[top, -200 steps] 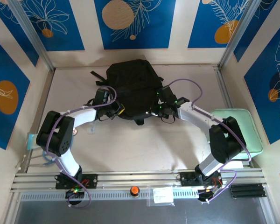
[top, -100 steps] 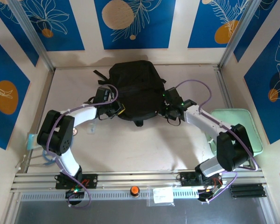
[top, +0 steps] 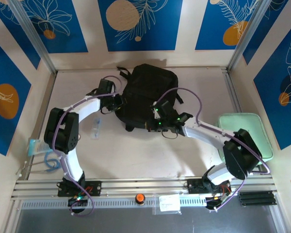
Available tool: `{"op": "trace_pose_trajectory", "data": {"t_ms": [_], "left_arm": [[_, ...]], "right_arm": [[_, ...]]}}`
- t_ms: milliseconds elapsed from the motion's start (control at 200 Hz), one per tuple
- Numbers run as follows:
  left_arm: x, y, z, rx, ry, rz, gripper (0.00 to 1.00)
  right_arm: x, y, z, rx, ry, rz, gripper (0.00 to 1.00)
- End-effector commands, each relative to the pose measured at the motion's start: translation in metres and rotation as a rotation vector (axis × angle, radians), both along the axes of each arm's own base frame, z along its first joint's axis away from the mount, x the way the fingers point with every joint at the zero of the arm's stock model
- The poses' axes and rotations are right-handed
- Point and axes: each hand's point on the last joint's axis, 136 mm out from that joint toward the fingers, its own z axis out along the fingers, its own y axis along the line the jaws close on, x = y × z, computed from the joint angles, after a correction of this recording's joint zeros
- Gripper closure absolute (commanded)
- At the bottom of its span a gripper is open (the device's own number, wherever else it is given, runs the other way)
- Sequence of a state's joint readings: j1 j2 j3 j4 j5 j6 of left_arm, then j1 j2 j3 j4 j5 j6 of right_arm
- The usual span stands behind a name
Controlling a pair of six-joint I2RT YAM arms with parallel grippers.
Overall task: Pack the student bag
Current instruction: Zip the student bag at the top-center of the table.
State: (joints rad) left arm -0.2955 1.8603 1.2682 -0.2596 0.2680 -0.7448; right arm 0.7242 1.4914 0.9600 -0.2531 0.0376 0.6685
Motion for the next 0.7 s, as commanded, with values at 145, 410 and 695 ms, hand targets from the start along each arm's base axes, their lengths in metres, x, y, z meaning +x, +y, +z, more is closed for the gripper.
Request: {"op": "trace_pose_trajectory", "data": {"t_ms": [145,410,695], "left_arm": [[-0.024,0.062,0.014,0.065,0.025,0.169,0.5],[-0.071,0.043,0.022,-0.167,0.077,0.23,0.45],[-0.078,0.01,0.02,-0.323,0.081,0.3,0.42]], "right_arm": [[0.027,0.049,0.03,0.117,-0.043,0.062,1.0],[0.033,0.06,0.026,0.129,-0.02,0.081,1.0],[0.032,0.059,0.022,0.128,0.001,0.069,1.0]]}}
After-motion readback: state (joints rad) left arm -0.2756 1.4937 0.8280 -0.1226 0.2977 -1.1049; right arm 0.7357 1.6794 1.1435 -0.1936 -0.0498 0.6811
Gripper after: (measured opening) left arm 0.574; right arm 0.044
